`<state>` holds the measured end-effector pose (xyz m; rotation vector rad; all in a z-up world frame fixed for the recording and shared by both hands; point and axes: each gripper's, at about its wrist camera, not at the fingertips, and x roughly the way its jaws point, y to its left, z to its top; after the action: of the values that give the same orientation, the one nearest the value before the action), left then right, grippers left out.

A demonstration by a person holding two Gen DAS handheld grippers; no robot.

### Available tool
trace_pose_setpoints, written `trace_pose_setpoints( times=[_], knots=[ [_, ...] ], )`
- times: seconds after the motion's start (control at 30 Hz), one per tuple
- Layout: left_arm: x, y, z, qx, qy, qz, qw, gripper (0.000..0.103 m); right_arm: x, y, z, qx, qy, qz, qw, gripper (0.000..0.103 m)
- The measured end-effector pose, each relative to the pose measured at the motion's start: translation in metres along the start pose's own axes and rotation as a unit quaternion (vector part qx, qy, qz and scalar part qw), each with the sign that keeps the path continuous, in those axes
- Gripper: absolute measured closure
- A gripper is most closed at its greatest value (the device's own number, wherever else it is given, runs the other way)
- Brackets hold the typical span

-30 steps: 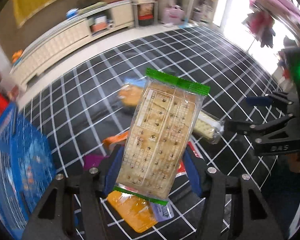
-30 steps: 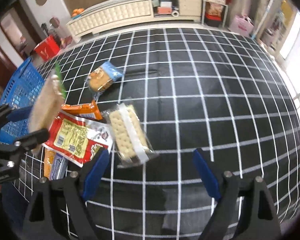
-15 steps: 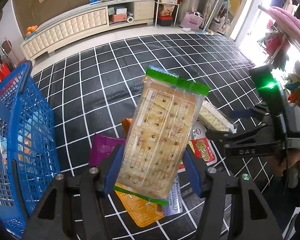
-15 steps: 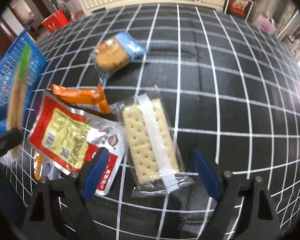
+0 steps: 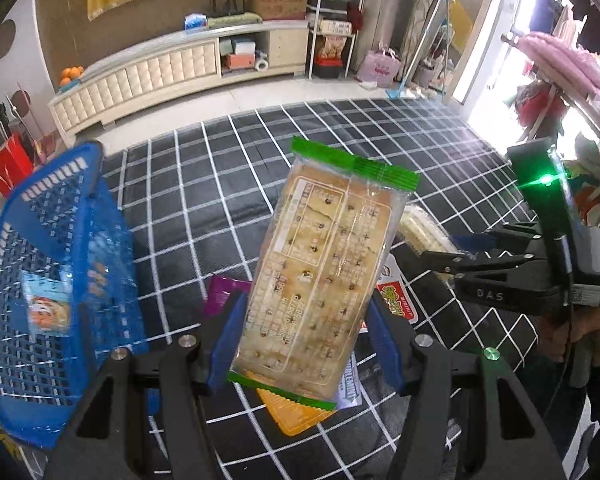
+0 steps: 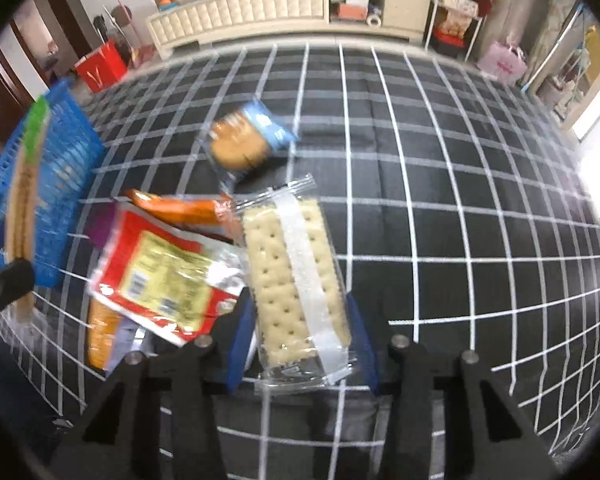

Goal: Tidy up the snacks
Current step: 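Grasp the white-wrapped cracker packet with the right tool while the left tool holds its crackers, then carry both cracker packets over the blue basket with both tools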

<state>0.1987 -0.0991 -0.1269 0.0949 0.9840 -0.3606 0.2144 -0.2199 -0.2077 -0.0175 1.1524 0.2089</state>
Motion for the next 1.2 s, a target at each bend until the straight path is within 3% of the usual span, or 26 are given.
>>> trace_pose_setpoints(
  times=[0.3,0.67,0.93,1.2],
  knots=[
    [-0.071,0.022,-0.008,0.001,-0.053,0.015,0.9985,0.046,-0.073,0.059,0.013,-0.022,-0.065,0.035,0.997,0.053],
    [-0.136,0.087,-0.023,-0.021,-0.084,0.067,0.994,0.046,-0.107,0.159,0.031,-0.08,-0.114,0.1,0.985,0.053],
    [-0.145,0.141,-0.028,-0.009,-0.074,0.116,0.9905,0.046,-0.099,0.201,0.048,-0.098,-0.109,0.122,0.982,0.053],
    [-0.116,0.182,-0.033,-0.015,-0.044,0.109,0.993,0.046,-0.079,0.224,0.053,-0.103,-0.09,0.11,0.984,0.053]
  ],
)
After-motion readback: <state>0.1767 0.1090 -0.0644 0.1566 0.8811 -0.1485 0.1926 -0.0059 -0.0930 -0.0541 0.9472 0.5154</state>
